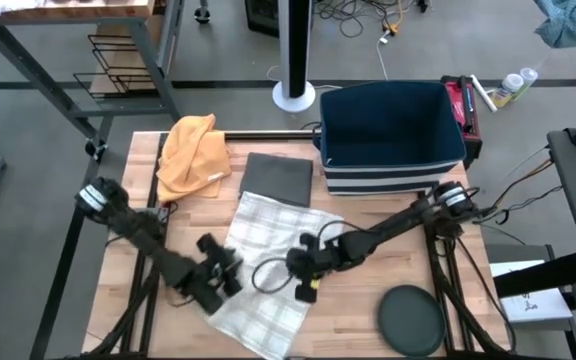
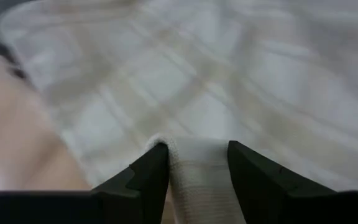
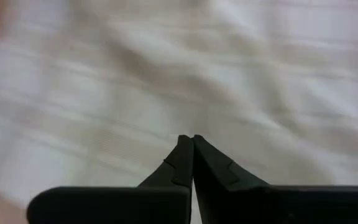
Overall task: Fold kitchen towel into neat rectangle
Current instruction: Fold the white patterned towel
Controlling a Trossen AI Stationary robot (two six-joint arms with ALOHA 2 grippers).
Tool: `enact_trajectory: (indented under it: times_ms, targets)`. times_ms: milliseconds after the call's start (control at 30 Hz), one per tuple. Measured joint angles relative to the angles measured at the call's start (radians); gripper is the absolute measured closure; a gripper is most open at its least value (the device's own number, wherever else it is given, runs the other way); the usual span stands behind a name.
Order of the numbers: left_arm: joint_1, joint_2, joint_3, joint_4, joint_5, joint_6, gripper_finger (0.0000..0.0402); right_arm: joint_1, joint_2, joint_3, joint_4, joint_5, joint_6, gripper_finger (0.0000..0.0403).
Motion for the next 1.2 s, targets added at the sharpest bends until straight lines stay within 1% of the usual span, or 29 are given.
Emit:
enact_trajectory:
  times_ms: [33,100,167,233,300,400,500,633,700,800,867,933,1000,1100,1200]
  targets:
    - [0.039,0.000,0.000,0.008,0.002,0.042,0.0246,0.012,0.015,0.000,0.001,-0.006,0.019,0.0403]
    - [0.100,-0.003,0.005,0.028,0.038,0.132,0.0245,0.035,0.052,-0.002,-0.006,-0.011,0.054,0.0403]
    - [0.133,-0.007,0.012,0.026,0.075,0.182,0.0243,0.058,0.095,-0.002,-0.008,-0.024,0.094,0.0403]
    - [0.155,-0.009,0.018,0.035,0.119,0.202,0.0241,0.074,0.121,0.001,-0.014,-0.047,0.120,0.0403]
    - [0.156,-0.012,0.015,0.021,0.175,0.202,0.0240,0.088,0.133,0.007,-0.047,-0.054,0.147,0.0403]
    - [0.134,-0.012,0.006,0.005,0.277,0.161,0.0240,0.092,0.129,0.009,-0.160,-0.054,0.154,0.0403]
    - [0.080,-0.012,-0.009,0.002,0.305,0.059,0.0243,0.084,0.102,0.006,-0.303,0.006,0.127,0.0403]
    - [-0.017,-0.011,-0.013,0.025,0.310,-0.098,0.0247,0.044,0.062,-0.003,-0.450,0.210,0.041,0.0403]
    - [-0.064,-0.012,0.000,0.039,0.295,-0.147,0.0248,0.023,0.051,-0.008,-0.481,0.264,0.008,0.0403]
    - [-0.114,-0.024,0.043,0.016,0.278,-0.170,0.0246,0.007,0.018,-0.007,-0.463,0.251,-0.037,0.0403]
    - [-0.126,-0.026,0.080,-0.049,0.270,-0.172,0.0244,0.008,-0.002,0.002,-0.438,0.218,-0.047,0.0403]
    - [-0.128,-0.026,0.118,-0.125,0.255,-0.169,0.0242,0.021,-0.011,0.002,-0.434,0.164,-0.043,0.0403]
    - [-0.120,-0.027,0.136,-0.174,0.207,-0.154,0.0241,0.046,-0.014,0.000,-0.415,0.113,-0.021,0.0403]
    - [-0.079,-0.027,0.133,-0.172,0.130,-0.108,0.0245,0.087,-0.018,-0.006,-0.381,0.089,0.032,0.0403]
    - [-0.016,-0.027,0.113,-0.134,0.145,-0.038,0.0247,0.122,-0.005,-0.022,-0.341,0.090,0.078,0.0403]
